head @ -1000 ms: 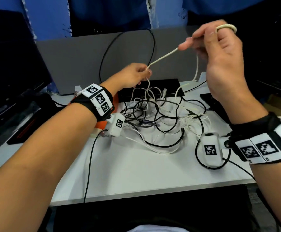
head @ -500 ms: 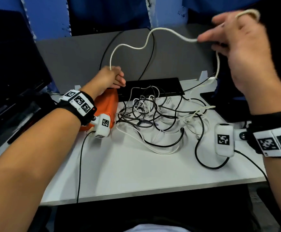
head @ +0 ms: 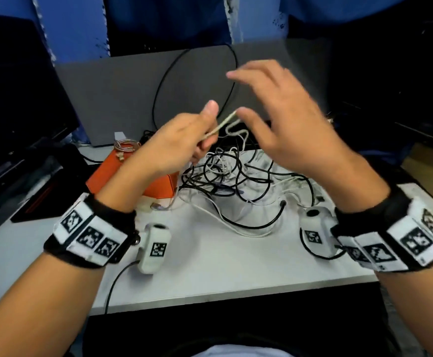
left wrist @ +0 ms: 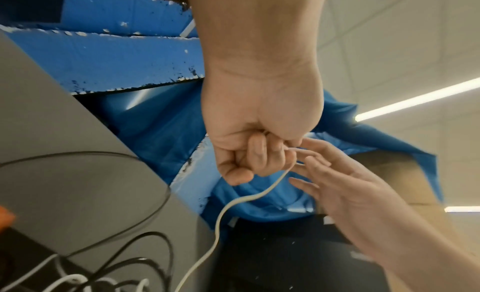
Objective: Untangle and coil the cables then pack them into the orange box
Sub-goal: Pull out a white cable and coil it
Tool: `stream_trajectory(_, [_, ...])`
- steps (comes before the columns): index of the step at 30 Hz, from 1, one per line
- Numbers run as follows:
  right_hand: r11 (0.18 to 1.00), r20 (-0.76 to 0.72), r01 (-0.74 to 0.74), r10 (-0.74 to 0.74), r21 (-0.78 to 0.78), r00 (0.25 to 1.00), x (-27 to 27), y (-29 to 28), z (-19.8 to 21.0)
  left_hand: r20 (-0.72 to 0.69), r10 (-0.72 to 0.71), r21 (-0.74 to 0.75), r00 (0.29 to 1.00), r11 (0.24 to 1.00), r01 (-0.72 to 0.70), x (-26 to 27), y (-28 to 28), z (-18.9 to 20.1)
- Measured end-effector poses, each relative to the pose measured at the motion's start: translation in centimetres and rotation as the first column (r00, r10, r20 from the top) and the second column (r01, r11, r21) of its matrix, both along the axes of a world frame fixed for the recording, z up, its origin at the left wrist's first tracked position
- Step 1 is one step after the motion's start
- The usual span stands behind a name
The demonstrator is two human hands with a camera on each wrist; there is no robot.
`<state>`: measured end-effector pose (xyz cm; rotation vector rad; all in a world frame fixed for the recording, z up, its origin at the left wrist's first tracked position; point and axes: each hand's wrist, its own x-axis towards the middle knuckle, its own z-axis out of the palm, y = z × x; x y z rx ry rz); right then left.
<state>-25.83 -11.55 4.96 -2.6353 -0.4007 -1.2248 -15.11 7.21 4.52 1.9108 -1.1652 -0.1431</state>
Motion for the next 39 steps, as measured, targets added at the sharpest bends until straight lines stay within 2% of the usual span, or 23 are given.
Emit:
stream_trajectory(2, [0.996, -0.035, -0.065, 0.063, -0.061, 0.997, 0.3, 0.9, -0.6, 0.035, -0.069, -0.001, 0.997, 0.998, 0.069, -1.3, 1.0, 0.1])
stream_trajectory(3, [0.995, -0.097, -0.102, 0.099, -0.022, 0.990, 0.4, 1.0, -0.9, 0.036, -0.094, -0.027, 0.995, 0.995, 0.095, -1.7, 1.4, 0.3])
stream_trajectory(6, [0.946, -0.274, -0.173, 0.250, 0.274, 0.929, 0.5, 0.7, -1.6, -0.007, -0.088, -0.149, 0.996, 0.985, 0.086, -1.9, 2.1, 0.7])
stream_trajectory(9, [0.904, -0.211, -0.176, 0.274, 0.389, 0.938, 1.0, 0.2, -1.8, -0.092, -0.083, -0.189, 0.992, 0.980, 0.065, -1.1, 2.7, 0.5])
stream_trajectory(12, [0.927, -0.199, -0.131, 0.211, 0.351, 0.957, 1.3, 0.1, -1.8, -0.135, -0.086, -0.092, 0.987, 0.993, 0.074, -0.6, 3.0, 0.2])
stream_trajectory(15, [0.964, -0.287, -0.091, 0.163, 0.249, 0.944, 1.3, 0.5, -2.2, -0.199, -0.059, 0.031, 0.978, 0.997, 0.066, -1.8, 1.9, 0.1])
stream_trajectory(17, [0.962, -0.293, -0.093, 0.169, 0.257, 0.941, 1.2, 0.8, -2.3, -0.252, -0.084, -0.021, 0.964, 0.996, 0.082, -2.5, 1.2, 0.0])
stream_trajectory(19, [0.950, -0.256, -0.090, 0.171, 0.299, 0.952, 1.1, 0.9, -2.0, -0.378, -0.139, -0.181, 0.916, 0.981, 0.074, -2.9, 0.8, 0.0])
stream_trajectory(21, [0.942, -0.200, -0.092, 0.163, 0.323, 0.966, 0.8, 0.8, -1.7, -0.510, -0.231, -0.375, 0.829, 0.926, 0.027, -3.1, 0.5, 0.3])
stream_trajectory(23, [0.946, -0.169, -0.073, 0.132, 0.315, 0.977, 0.5, 0.7, -1.3, -0.580, -0.345, -0.526, 0.738, 0.851, -0.015, -3.3, 0.3, 0.5])
stream_trajectory(26, [0.983, -0.227, 0.062, -0.022, 0.171, 0.974, 0.4, 0.4, -1.1, -0.591, -0.498, -0.691, 0.635, 0.718, -0.080, -3.1, 0.6, 1.3])
stream_trajectory(28, [0.994, -0.288, 0.084, -0.060, 0.072, 0.956, 0.4, 0.3, -1.2, -0.564, -0.575, -0.770, 0.593, 0.626, -0.125, -2.7, 1.3, 1.8])
stream_trajectory(30, [0.999, -0.332, 0.018, -0.004, 0.038, 0.943, 0.4, 0.7, -1.4, -0.524, -0.580, -0.787, 0.624, 0.610, -0.094, -2.5, 1.5, 1.8])
stream_trajectory(31, [1.000, -0.356, -0.019, 0.022, 0.013, 0.934, 0.4, 1.0, -1.5, -0.498, -0.536, -0.772, 0.681, 0.632, -0.067, -2.5, 1.4, 1.6])
stream_trajectory(33, [0.996, -0.426, -0.090, 0.077, -0.010, 0.902, 0.4, 1.6, -1.6, -0.401, -0.349, -0.696, 0.847, 0.717, -0.034, -2.8, 0.8, 1.0])
stream_trajectory(35, [0.990, -0.502, -0.142, 0.132, 0.018, 0.855, 0.0, 1.7, -1.5, -0.198, -0.121, -0.576, 0.973, 0.818, -0.015, -3.1, 0.4, 0.4])
stream_trajectory(37, [0.978, -0.578, -0.161, 0.207, 0.129, 0.790, -0.5, 1.5, -1.1, 0.033, 0.002, -0.404, 0.999, 0.915, 0.011, -3.3, 0.5, 0.2])
stream_trajectory(39, [0.951, -0.588, -0.163, 0.291, 0.263, 0.755, -1.0, 1.3, -0.6, 0.202, 0.033, -0.258, 0.979, 0.966, 0.021, -3.5, 0.9, 0.4])
